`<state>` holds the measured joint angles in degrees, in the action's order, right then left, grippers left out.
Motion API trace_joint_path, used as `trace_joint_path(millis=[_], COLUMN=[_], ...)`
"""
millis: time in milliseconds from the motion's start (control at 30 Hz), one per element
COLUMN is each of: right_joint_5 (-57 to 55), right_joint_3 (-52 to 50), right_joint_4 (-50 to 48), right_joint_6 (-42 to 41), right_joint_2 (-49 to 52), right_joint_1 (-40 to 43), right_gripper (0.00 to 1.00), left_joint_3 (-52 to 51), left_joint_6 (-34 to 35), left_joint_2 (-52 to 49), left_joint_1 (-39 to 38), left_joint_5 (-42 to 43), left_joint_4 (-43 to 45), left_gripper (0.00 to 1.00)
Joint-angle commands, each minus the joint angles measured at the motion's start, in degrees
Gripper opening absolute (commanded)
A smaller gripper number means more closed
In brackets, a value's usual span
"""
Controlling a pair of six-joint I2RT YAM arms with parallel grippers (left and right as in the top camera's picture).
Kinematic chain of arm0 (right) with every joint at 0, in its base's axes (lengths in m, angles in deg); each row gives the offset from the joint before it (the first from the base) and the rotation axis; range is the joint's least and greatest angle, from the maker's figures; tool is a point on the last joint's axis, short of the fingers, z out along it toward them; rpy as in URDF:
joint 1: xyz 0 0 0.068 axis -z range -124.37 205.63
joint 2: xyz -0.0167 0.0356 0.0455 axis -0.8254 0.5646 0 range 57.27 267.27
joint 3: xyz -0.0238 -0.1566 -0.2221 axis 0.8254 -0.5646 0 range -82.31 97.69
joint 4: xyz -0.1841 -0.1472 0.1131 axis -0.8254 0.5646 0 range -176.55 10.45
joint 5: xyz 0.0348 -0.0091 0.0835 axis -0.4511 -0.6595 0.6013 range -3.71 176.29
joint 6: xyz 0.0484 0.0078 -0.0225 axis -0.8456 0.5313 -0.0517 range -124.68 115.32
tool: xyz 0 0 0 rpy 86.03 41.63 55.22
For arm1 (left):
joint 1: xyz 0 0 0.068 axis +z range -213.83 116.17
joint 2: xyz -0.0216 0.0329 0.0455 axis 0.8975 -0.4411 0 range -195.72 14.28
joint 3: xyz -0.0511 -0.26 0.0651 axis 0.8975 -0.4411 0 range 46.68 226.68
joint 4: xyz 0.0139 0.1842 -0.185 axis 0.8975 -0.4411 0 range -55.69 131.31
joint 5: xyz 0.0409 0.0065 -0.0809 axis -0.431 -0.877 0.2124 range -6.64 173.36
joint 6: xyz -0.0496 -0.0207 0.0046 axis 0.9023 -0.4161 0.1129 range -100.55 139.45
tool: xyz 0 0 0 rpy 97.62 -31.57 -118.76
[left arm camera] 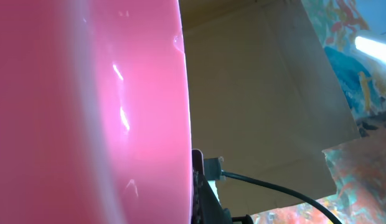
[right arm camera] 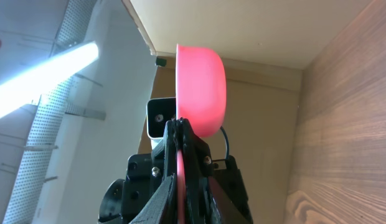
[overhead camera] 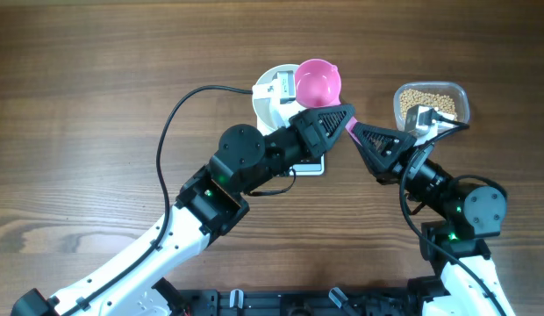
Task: Scoop item into bowl and weigh 150g on scale
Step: 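Grasp the scoop handle with the right gripper beside the left gripper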
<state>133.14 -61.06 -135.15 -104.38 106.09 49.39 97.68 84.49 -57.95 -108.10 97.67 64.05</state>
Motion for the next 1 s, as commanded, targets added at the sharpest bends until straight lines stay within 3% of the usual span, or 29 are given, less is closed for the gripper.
trace_joint_path(millis=[0, 967], right_joint_5=[-0.72, -0.52], right_joint_3=[0.76, 0.76], right_joint_4=[-0.66, -1.75], right_joint_6=[-0.98, -2.25], right_joint_2=[0.22, 1.22], right_joint_1=[-0.11, -0.11], right_gripper=[0.14, 0.09], left_joint_3=[0.35, 0.35], left_joint_6=[-0.22, 0.42], left_joint_2=[-0.33, -1.42], left_joint_1=[-0.33, -0.52], left_joint_5=[-2.01, -1.75], left_joint_4=[0.15, 0.17], left_gripper=[0.04, 0.04])
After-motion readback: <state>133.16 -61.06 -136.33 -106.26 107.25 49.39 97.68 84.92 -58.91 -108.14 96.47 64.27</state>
